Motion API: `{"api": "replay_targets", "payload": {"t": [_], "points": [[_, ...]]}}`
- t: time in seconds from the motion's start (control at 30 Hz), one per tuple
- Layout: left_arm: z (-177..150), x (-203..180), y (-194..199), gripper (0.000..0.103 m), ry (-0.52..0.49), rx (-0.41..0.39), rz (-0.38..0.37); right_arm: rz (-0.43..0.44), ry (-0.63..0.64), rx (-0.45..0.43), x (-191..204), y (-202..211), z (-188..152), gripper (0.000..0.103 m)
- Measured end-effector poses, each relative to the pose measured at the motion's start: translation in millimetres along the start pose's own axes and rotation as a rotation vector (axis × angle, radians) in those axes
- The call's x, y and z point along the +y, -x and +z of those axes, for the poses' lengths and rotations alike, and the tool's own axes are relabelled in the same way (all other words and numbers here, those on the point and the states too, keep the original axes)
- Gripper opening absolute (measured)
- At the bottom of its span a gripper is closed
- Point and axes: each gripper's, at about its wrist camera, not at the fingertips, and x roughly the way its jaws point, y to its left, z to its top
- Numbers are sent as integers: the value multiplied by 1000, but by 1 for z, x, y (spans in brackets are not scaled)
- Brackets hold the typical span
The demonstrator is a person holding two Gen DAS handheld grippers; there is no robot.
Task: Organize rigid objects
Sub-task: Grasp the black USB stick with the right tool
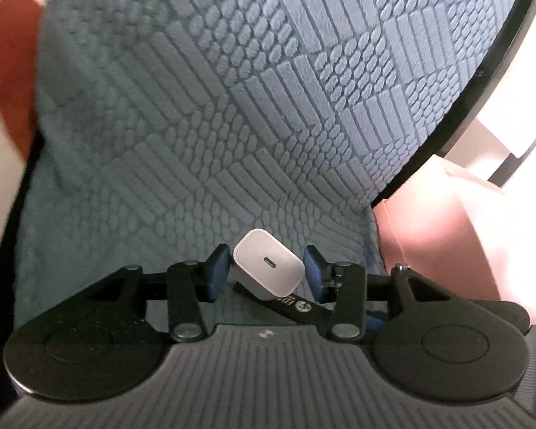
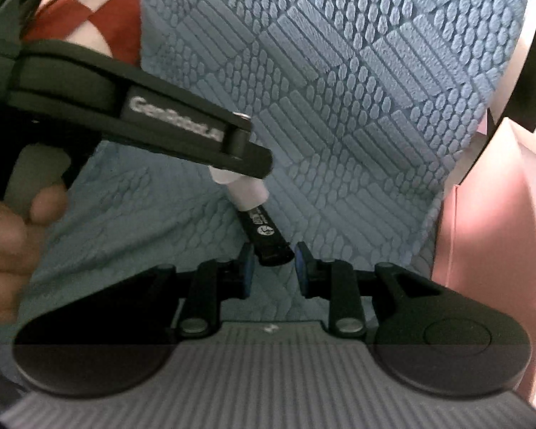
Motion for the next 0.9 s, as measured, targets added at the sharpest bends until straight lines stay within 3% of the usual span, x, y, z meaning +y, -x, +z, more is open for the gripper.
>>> {"api": "replay_targets", "payload": {"t": [0.63, 0.83, 0.9], "points": [[-98, 4, 110, 50, 118, -37, 26, -48, -31, 29, 28, 66, -85, 27], [-125, -1, 129, 50, 139, -34, 33, -34, -64, 36, 30, 84, -110, 28], [-132, -2, 131, 50, 142, -21, 32, 9, -117, 53, 26, 85, -118, 28]]}}
